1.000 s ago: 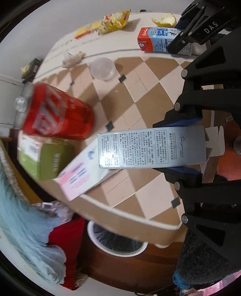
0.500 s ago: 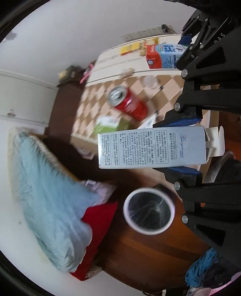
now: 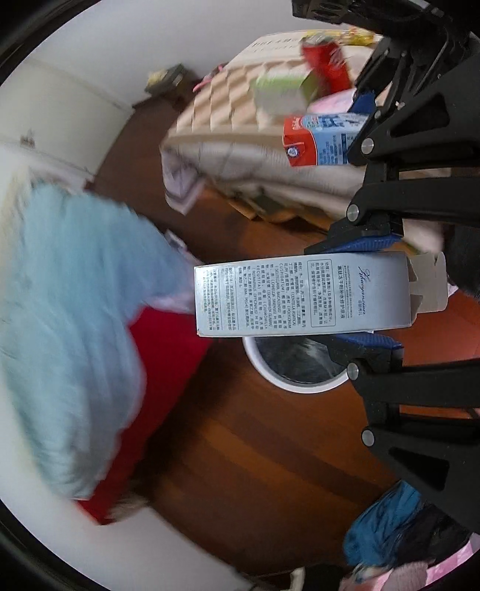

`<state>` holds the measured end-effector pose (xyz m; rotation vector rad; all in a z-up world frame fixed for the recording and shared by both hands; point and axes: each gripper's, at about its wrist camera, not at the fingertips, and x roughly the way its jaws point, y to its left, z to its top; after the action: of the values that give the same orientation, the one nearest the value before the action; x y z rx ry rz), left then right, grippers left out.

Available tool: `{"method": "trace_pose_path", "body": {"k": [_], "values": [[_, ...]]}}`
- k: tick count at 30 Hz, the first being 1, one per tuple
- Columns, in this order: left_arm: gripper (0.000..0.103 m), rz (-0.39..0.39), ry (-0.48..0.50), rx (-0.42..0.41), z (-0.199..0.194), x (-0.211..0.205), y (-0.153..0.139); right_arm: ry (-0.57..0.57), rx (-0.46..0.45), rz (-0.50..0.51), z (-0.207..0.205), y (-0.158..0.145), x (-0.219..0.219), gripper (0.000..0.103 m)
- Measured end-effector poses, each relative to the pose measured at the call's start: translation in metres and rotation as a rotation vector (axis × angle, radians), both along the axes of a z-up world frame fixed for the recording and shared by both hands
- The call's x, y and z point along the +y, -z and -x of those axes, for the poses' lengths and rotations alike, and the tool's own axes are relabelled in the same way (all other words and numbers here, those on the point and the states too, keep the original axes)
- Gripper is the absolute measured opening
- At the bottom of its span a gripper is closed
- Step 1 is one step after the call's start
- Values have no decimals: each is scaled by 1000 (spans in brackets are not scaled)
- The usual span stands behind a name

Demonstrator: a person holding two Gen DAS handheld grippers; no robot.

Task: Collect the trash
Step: 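Carry both boxes over the wastebasket and open both tools to drop them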

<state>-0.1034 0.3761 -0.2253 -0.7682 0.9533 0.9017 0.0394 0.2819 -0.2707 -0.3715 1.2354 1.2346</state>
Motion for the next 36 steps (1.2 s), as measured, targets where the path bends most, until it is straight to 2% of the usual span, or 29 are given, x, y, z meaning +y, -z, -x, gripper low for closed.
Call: {"method": "trace_pose_path", "body": {"k": [3, 8, 10, 11, 12, 13, 14, 15, 16, 18, 20, 24, 29, 36], "values": [[32, 99, -33, -10, 9, 38, 44, -39, 26, 64, 15, 42, 54, 51], [35, 267, -63, -32, 13, 85, 112, -70, 74, 140, 26, 100, 105, 52], [42, 339, -93, -52, 18, 100, 134, -73, 78, 157, 27, 116, 121, 52], [58, 343, -101, -43, 21, 106, 138, -74, 81, 165, 27, 125, 129, 53], [81, 338, -112, -34, 24, 109, 142, -70, 94, 173, 26, 134, 137, 53], [90, 328, -126, -35, 28, 113, 146, -63, 108, 189, 24, 142, 144, 53], [96, 324, -132, -33, 30, 117, 146, -53, 117, 208, 22, 150, 149, 63], [97, 317, -139, -22, 34, 120, 148, -46, 120, 224, 21, 155, 151, 84], [97, 304, -148, -1, 36, 120, 148, -42, 116, 230, 17, 158, 152, 97], [99, 247, -150, 45, 42, 117, 145, -36, 85, 247, 17, 160, 152, 98], [100, 180, -154, 99, 46, 109, 137, -50, 13, 273, 22, 158, 150, 99], [101, 87, -164, 181, 50, 84, 122, -77, -80, 294, 30, 140, 133, 102], [100, 33, -147, 193, 59, 59, 97, -72, -149, 312, 33, 117, 115, 102], [100, -44, -151, 163, 67, 17, 40, -65, -196, 234, 40, 53, 72, 102]]}}
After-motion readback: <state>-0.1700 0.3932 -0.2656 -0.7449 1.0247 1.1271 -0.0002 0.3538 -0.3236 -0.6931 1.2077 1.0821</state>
